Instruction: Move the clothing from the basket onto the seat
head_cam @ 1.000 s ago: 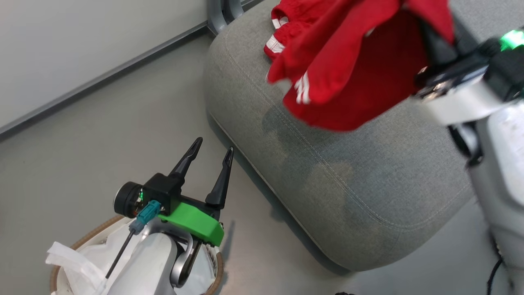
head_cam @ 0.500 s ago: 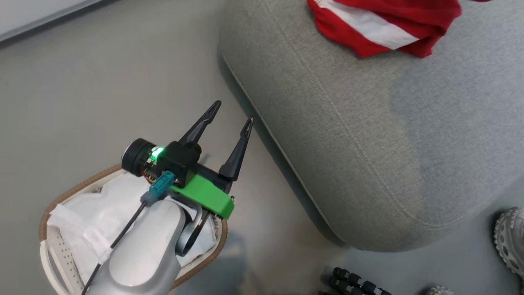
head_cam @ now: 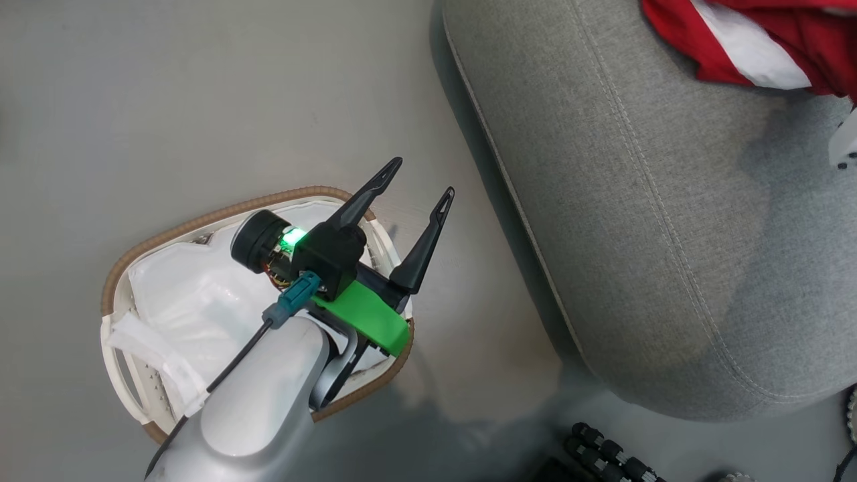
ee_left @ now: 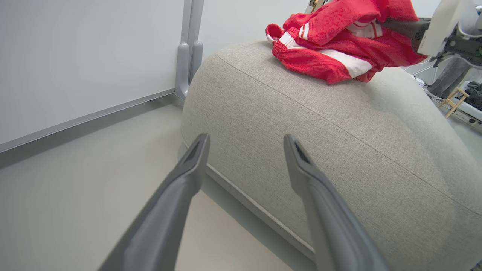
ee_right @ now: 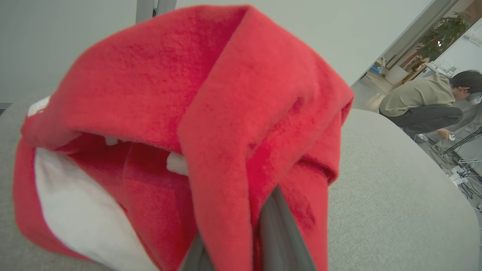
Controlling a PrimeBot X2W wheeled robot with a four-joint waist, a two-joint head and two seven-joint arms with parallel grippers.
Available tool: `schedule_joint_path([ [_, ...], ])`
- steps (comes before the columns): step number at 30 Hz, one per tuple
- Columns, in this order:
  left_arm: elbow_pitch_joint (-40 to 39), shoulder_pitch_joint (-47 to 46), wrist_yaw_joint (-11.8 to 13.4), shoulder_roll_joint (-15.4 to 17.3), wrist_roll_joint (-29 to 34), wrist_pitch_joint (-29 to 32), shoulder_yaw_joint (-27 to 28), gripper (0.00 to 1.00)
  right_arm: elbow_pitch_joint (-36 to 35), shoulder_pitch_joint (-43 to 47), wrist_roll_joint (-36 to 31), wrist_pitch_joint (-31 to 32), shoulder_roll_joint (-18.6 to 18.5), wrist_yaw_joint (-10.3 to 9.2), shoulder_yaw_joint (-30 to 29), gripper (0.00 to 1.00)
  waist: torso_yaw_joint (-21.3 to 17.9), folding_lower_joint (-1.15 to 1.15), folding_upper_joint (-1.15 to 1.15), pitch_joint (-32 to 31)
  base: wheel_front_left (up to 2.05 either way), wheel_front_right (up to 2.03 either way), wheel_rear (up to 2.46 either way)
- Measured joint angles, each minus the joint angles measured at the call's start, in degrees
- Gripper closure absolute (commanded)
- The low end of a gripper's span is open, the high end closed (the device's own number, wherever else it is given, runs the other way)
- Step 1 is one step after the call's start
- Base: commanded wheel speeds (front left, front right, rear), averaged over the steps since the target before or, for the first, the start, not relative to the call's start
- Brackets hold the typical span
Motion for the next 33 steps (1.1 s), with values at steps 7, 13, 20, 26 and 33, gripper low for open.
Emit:
schedule_joint_path([
  [7, 0.79, 1.05, 0.0, -0.37, -0.64, 0.0, -0.11, 0.0, -2.36, 8.9, 0.81, 0.0, 3.07, 0.0, -3.45, 0.0, 0.16, 0.0, 0.0, -1.93, 0.0, 0.0, 0.0],
  [13, 1.26, 3.3, 0.0, -1.34, -1.31, 0.0, -0.1, 0.0, -7.12, 16.82, 2.52, 0.0, 4.76, 0.0, -4.04, 0.0, -0.97, 0.0, 0.0, -5.93, 0.0, 0.0, 0.0],
  [20, 2.05, 6.93, 0.0, -2.46, -1.68, 0.0, 1.05, 0.0, -14.07, 23.24, 3.76, 0.0, 7.09, 0.0, -4.6, 0.0, -1.97, -0.01, 0.0, -11.33, 0.0, 0.0, 0.0],
  [26, 2.02, 10.12, 0.0, -3.72, -0.93, 0.0, 4.69, 0.0, -18.56, 26.21, 5.77, 0.0, 8.44, 0.0, -1.11, 0.0, -1.51, -0.01, 0.0, -15.84, 0.0, 0.0, 0.0],
  [33, 2.52, 13.37, 0.0, -4.6, 1.15, 0.0, 11.6, 0.0, -22.67, 27.19, 6.86, 0.0, 10.83, 0.0, 4.95, 0.0, 2.06, -0.01, 0.0, -18.82, 0.0, 0.0, 0.0],
])
